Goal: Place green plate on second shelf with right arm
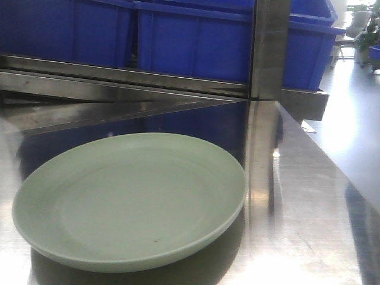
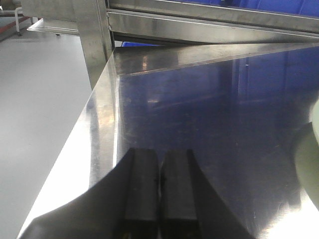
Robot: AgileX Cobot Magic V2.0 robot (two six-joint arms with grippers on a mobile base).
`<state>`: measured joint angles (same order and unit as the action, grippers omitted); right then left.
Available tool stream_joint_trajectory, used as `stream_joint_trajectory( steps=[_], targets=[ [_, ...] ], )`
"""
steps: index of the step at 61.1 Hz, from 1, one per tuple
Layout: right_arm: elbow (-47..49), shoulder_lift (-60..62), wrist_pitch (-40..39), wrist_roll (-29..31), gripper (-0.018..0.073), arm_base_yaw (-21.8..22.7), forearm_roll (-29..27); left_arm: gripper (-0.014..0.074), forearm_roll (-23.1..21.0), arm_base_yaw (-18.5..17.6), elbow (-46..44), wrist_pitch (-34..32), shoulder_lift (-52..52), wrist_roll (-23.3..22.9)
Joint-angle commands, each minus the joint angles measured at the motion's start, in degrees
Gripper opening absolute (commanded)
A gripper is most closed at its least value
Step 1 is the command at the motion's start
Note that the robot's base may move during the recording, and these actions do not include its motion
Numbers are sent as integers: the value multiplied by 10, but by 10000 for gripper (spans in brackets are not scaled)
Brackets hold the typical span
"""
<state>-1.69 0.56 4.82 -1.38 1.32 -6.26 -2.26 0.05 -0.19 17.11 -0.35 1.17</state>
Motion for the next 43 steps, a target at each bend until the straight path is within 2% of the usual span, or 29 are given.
stream_joint_trajectory(
  steps=[1,43],
  targets=[
    [5,10,-48,3,52,0,6,124,-1,-1,23,-46,-12,0],
    [5,10,-48,3,52,0,6,124,-1,-1,23,-46,-12,0]
  ],
)
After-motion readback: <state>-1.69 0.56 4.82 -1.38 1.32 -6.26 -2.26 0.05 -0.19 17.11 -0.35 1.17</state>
